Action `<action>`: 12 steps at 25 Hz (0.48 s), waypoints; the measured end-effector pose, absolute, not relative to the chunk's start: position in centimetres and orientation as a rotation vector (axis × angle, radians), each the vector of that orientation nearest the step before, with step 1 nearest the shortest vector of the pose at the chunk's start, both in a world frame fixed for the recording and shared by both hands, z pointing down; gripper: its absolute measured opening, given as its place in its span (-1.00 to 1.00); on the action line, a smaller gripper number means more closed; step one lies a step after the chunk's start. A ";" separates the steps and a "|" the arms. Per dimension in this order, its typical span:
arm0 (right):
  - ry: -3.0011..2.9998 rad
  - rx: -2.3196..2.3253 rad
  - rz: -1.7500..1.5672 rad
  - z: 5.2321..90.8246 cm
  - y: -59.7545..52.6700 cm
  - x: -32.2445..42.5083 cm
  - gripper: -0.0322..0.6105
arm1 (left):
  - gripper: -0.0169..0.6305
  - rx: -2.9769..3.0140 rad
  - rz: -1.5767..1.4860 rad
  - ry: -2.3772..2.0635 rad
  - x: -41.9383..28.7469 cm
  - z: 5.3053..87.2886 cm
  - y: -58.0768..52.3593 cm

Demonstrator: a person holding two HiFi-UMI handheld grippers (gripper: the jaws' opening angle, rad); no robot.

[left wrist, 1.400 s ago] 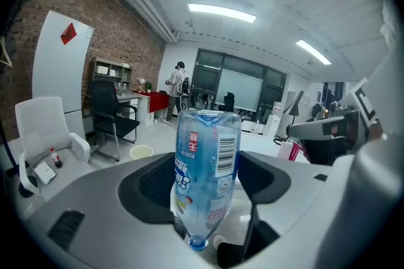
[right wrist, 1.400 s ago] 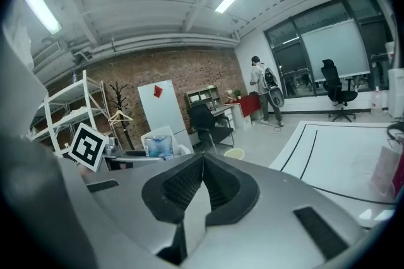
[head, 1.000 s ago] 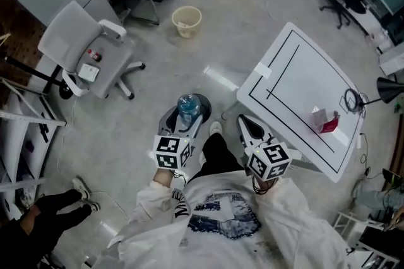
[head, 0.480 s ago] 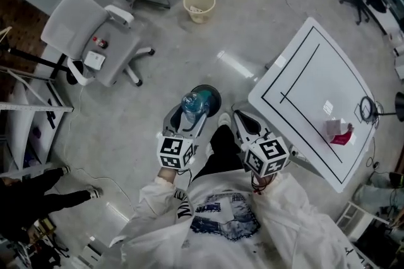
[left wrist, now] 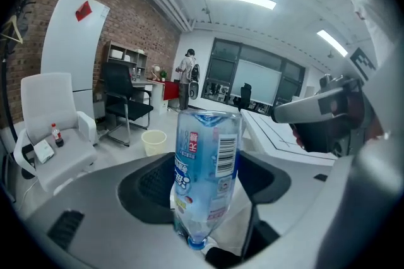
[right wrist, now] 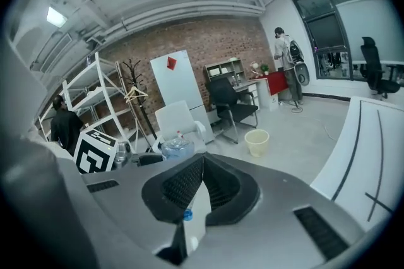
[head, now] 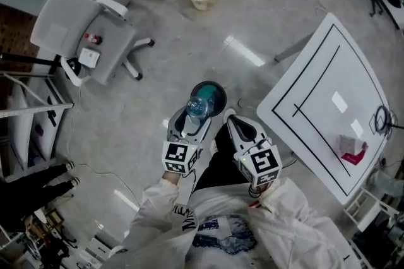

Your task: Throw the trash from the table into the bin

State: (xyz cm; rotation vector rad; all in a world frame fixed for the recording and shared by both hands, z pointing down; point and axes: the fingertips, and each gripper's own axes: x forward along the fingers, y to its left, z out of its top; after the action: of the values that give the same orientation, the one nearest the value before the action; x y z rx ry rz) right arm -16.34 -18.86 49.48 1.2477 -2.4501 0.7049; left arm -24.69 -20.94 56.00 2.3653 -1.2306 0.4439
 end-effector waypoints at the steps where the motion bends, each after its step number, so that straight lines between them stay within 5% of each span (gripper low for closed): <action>1: -2.450 1.241 0.718 50.3 -19.2 -16.6 -0.83 | 0.01 2.358 0.457 -1.229 -24.7 57.0 -21.2; 12: -2.387 1.225 0.790 61.8 -21.5 -17.2 -0.83 | 0.01 2.277 0.493 -1.213 -24.4 67.9 -22.6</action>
State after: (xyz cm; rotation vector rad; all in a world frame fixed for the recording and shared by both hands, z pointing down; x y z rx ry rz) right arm -17.24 -21.54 61.83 1.2247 -2.3868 0.7904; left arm -24.36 -22.59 67.90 2.2770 -1.2132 0.4935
